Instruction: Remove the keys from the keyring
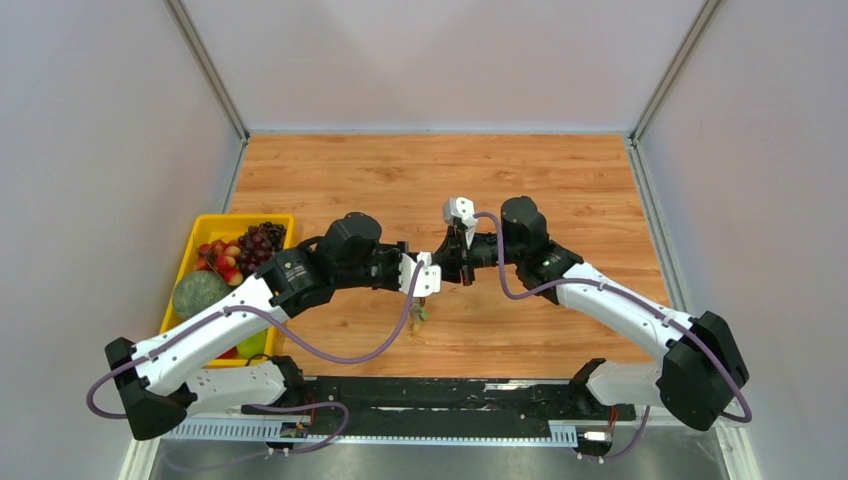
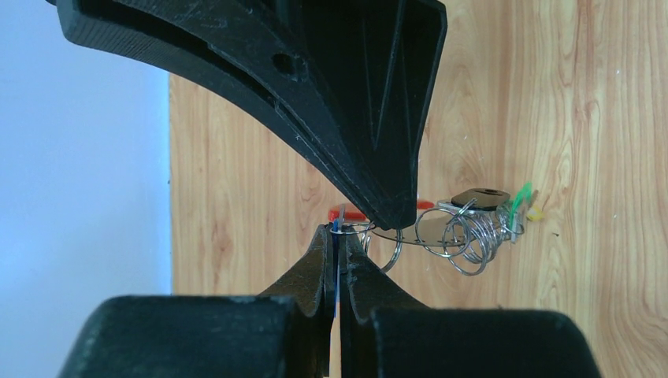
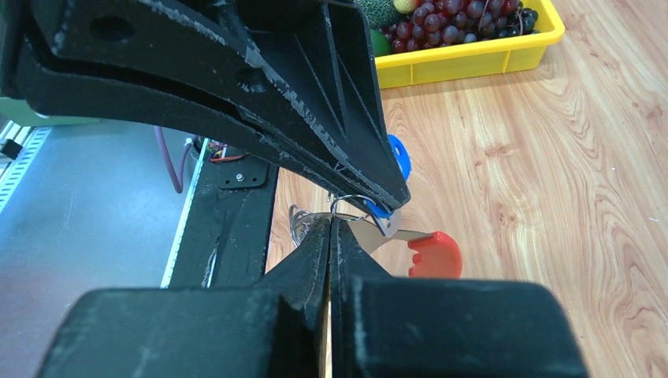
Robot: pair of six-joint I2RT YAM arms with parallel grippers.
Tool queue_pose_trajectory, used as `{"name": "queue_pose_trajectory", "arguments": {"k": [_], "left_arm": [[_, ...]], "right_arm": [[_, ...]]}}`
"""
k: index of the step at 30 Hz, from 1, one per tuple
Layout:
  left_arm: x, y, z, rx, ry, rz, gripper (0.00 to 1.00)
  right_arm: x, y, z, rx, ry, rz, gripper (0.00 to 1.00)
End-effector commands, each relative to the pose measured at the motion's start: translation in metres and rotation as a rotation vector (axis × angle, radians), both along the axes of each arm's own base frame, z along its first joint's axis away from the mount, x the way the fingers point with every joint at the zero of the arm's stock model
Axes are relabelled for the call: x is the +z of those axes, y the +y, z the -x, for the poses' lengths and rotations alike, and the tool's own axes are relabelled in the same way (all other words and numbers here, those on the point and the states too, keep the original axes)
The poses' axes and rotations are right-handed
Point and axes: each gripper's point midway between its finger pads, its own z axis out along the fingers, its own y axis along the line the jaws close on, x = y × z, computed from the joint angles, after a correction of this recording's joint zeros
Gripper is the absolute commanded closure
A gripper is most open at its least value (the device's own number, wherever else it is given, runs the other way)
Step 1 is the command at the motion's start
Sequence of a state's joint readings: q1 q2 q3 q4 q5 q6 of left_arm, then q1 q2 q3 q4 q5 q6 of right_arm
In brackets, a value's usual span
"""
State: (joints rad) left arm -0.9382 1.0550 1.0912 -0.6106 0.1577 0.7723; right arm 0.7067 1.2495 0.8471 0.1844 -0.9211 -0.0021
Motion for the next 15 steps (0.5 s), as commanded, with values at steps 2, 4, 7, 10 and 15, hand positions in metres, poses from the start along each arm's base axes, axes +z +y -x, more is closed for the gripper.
{"name": "queue_pose_trajectory", "arguments": {"k": [2,4,7,10,15], "left_arm": [[0.015,-0.003,-0.003,0.019,-0.008,0.019,1.00],[0.016,-0.004,-0.003,0.025,-0.003,0.022,1.00],[0.016,-0.004,-0.003,0.030,0.007,0.020,1.00],[0.016,-0.005,-0.002,0.031,0.020,0.018,1.00],[0.016,-0.002,-0.008,0.081,0.026,0.011,1.00]], "right_arm": [[0.030,0.010,-0.004,0.004,-0.081,-0.051,1.00],[0.029,0.012,-0.006,-0.007,-0.076,-0.042,1.00],[0.025,0.015,-0.009,-0.036,-0.068,-0.024,1.00],[0.021,0.016,-0.015,-0.070,-0.056,-0.006,1.00],[0.020,0.013,-0.013,-0.074,-0.084,-0.005,1.00]]}}
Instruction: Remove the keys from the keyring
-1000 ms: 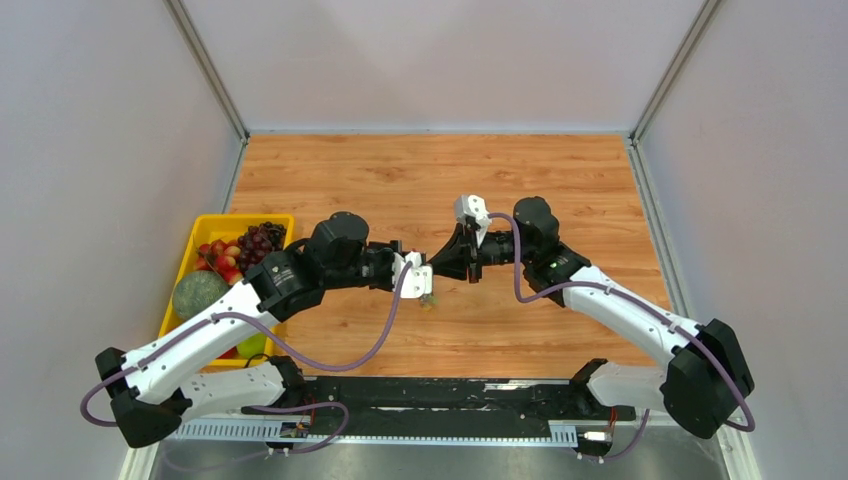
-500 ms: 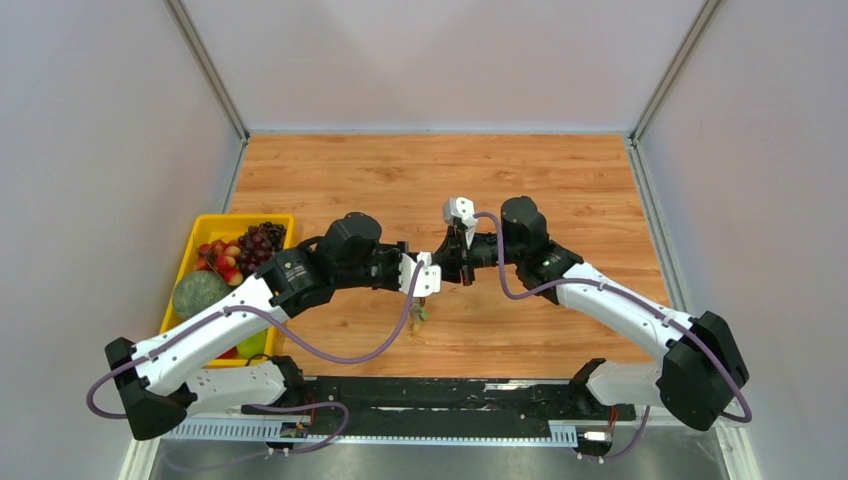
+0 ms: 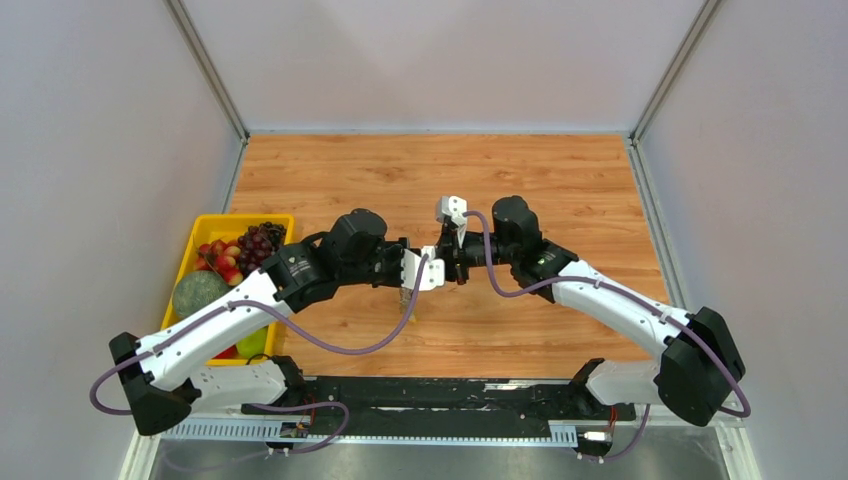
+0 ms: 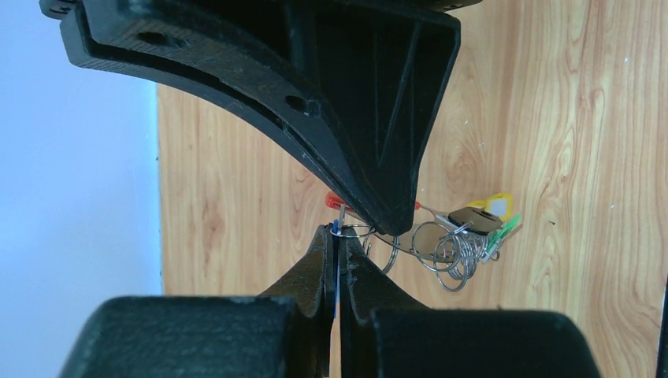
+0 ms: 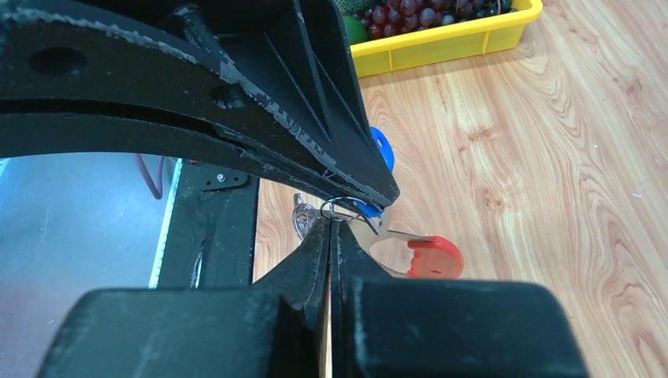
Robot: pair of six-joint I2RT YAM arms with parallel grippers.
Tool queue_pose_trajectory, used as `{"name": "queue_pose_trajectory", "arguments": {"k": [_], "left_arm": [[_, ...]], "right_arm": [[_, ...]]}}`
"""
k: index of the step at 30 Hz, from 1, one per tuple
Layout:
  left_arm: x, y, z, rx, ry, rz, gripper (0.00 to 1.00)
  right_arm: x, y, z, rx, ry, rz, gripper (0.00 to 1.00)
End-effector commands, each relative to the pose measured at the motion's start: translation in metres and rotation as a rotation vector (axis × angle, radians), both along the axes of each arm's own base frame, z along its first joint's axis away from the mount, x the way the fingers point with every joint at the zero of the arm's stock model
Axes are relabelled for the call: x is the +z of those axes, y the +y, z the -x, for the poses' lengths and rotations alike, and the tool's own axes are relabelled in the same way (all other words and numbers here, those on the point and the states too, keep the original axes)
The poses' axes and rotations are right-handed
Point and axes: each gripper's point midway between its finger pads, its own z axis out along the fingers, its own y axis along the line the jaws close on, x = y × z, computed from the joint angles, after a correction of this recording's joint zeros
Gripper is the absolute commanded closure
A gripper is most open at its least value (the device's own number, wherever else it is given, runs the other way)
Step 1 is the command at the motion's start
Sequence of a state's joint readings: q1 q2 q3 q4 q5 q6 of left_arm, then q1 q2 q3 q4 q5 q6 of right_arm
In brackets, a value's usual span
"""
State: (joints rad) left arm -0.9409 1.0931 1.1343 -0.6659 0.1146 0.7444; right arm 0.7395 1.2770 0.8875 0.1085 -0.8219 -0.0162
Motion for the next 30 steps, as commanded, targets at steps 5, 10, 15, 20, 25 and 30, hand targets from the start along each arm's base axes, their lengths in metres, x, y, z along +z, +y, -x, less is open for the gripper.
{"name": "queue_pose_trajectory", "arguments": {"k": [5,10,15,20,25,30], "left_arm": [[0.021,-0.005,-0.014,0.141,0.032,0.068,1.00],[0.016,-0.007,-0.017,0.214,0.103,0.059,1.00],[0.010,-0.009,-0.019,0.257,0.169,0.055,1.00],[0.005,-0.007,-0.016,0.263,0.266,0.086,1.00],[0.003,-0.005,-0.017,0.278,0.325,0.111,1.00],[0.005,-0.004,-0.017,0.275,0.333,0.130,1.00]], "right_arm": [[0.029,-0.003,0.002,-0.008,-0.154,-0.066,1.00],[0.033,-0.012,0.007,-0.027,-0.197,-0.079,1.00],[0.039,-0.020,0.010,-0.044,-0.239,-0.097,1.00],[0.042,-0.027,0.013,-0.069,-0.275,-0.110,1.00],[0.046,-0.032,0.014,-0.091,-0.298,-0.126,1.00],[0.047,-0.035,0.007,-0.148,-0.288,-0.130,1.00]]}}
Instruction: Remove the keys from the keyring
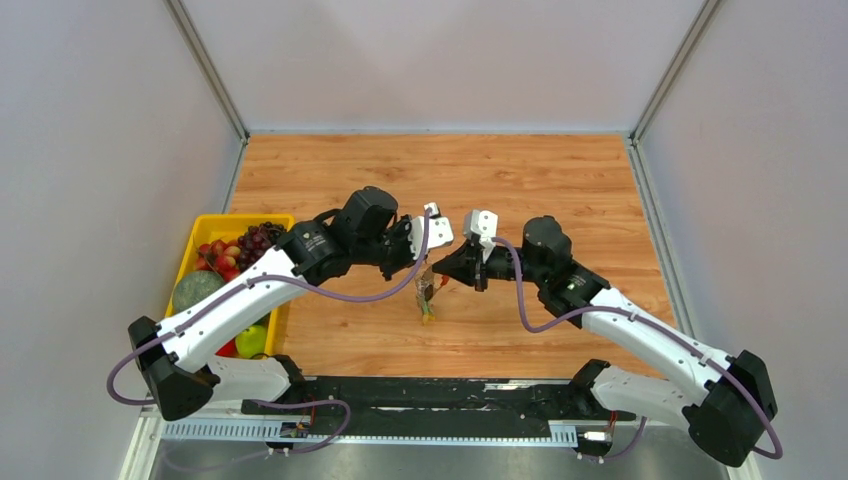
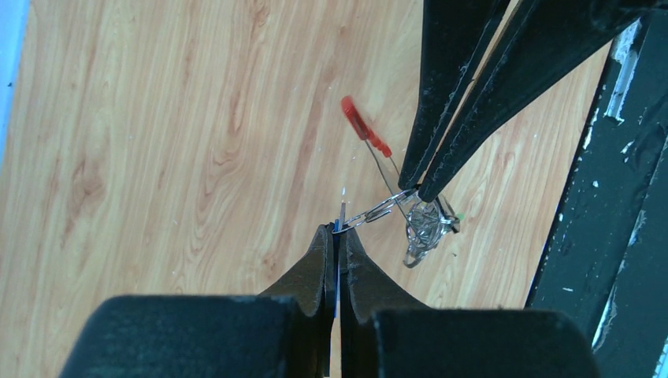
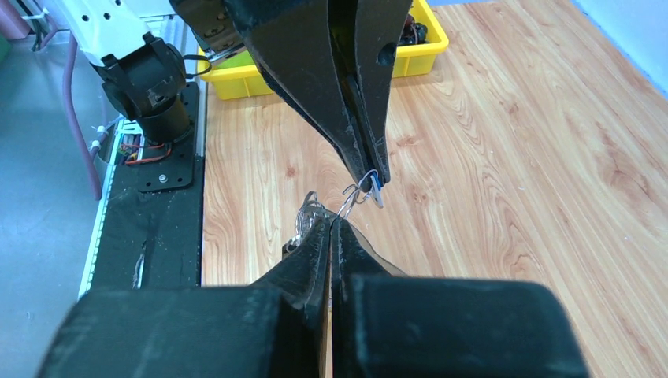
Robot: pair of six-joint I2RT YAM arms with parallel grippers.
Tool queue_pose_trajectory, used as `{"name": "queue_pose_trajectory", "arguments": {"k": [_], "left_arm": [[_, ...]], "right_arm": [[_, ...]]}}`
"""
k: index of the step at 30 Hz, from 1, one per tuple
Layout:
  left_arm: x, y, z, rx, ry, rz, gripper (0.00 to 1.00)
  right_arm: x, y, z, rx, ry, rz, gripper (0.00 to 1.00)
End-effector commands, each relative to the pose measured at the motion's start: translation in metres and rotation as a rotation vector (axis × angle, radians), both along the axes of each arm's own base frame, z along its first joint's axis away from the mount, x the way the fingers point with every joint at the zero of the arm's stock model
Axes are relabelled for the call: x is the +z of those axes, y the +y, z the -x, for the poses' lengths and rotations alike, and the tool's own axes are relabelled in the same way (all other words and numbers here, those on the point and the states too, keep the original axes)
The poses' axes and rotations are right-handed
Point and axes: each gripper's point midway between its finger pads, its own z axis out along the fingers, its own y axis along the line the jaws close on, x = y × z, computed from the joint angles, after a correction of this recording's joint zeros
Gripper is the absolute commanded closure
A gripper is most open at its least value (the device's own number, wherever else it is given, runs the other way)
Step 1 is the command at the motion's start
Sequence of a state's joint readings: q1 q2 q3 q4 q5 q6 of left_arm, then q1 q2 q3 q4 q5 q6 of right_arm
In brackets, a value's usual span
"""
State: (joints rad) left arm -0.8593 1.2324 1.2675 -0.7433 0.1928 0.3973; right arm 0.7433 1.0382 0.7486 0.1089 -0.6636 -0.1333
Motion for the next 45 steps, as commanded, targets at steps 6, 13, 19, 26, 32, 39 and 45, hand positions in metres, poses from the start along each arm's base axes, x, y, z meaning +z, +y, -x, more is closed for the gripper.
{"name": "queue_pose_trajectory", "arguments": {"k": [6,13,19,26,32,39,45], "left_arm": [[0.025,0.007,-0.009,0.057,-0.067,0.091,1.00],[0.041,0.010,-0.018,0.094,-0.125,0.121,1.00],[0.046,0.006,-0.006,-0.027,-0.169,0.133,1.00],[0.047,0.007,0.006,-0.113,-0.206,0.144,1.00],[0.050,0.006,0.014,-0.162,-0.213,0.159,1.00],[0.054,0.005,0.023,-0.209,-0.225,0.177,1.00],[0.055,0.005,0.030,-0.239,-0.241,0.176,1.00]], "right_arm": [[0.029,0.001,0.009,0.021,-0.060,-0.113,1.00],[0.011,0.005,0.019,0.090,-0.013,-0.093,0.90],[0.007,0.007,0.019,0.097,0.004,-0.086,0.67],[0.025,0.007,0.007,0.049,-0.054,-0.098,0.62],[0.034,0.012,-0.005,0.048,-0.076,-0.095,0.62],[0.038,0.015,-0.013,0.076,-0.075,-0.093,0.60],[0.038,0.015,-0.013,0.135,-0.059,-0.090,0.57]]}}
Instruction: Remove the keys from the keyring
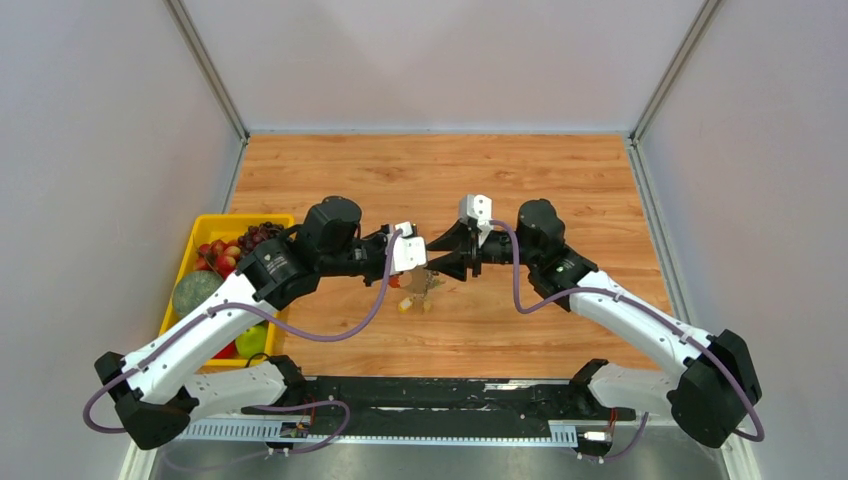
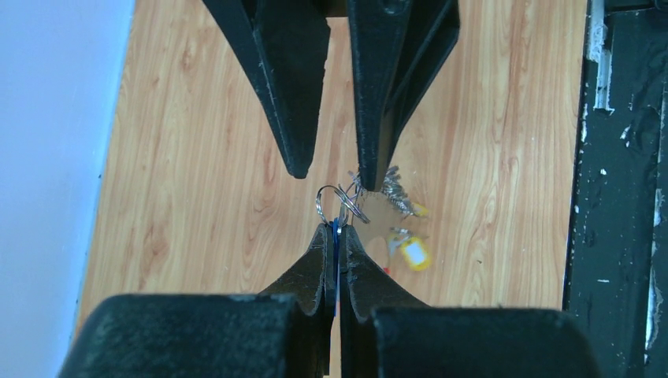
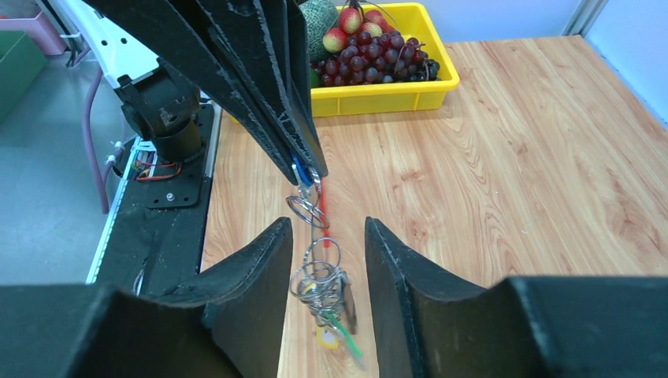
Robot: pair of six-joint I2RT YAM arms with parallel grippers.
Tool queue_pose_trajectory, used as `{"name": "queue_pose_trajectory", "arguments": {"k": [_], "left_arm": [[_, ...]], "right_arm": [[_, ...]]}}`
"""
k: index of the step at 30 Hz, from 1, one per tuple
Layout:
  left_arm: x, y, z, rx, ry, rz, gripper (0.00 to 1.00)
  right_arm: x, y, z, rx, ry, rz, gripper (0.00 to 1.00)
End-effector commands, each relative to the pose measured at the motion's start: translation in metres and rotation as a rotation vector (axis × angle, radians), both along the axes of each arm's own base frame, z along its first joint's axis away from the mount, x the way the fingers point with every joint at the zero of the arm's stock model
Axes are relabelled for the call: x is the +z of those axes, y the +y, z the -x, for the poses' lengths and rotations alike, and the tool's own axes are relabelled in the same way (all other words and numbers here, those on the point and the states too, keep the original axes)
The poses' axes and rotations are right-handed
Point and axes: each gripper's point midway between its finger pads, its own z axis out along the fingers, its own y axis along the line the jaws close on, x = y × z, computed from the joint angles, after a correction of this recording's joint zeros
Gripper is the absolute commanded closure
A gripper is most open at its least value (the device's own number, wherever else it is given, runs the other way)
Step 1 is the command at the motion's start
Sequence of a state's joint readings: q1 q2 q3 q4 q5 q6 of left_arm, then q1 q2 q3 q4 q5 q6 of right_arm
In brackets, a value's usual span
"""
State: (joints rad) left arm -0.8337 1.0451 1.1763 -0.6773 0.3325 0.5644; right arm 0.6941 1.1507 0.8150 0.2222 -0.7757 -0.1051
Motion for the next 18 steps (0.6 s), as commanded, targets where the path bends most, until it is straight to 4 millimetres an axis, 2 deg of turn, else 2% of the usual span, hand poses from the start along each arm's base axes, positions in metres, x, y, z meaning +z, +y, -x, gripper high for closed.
{"name": "queue_pose_trajectory", "arguments": {"k": [1,5,11,18], "left_arm": [[0.021,-0.005,0.008,-0.062,-0.072,0.057,1.00],[0.021,-0.006,0.010,-0.073,-0.077,0.059,1.00],[0.021,-0.006,0.009,-0.068,-0.078,0.054,1.00],[0.019,-0.007,0.008,-0.065,-0.074,0.049,1.00]], "right_arm": [[0.020,0.002,0.006,0.092,-0.042,-0.033,0.57],[0.017,0.005,0.018,0.185,-0.030,-0.026,0.58],[0.015,0.006,0.024,0.232,-0.018,-0.024,0.62],[0.015,0.006,0.023,0.225,-0.012,-0.025,0.86]]}}
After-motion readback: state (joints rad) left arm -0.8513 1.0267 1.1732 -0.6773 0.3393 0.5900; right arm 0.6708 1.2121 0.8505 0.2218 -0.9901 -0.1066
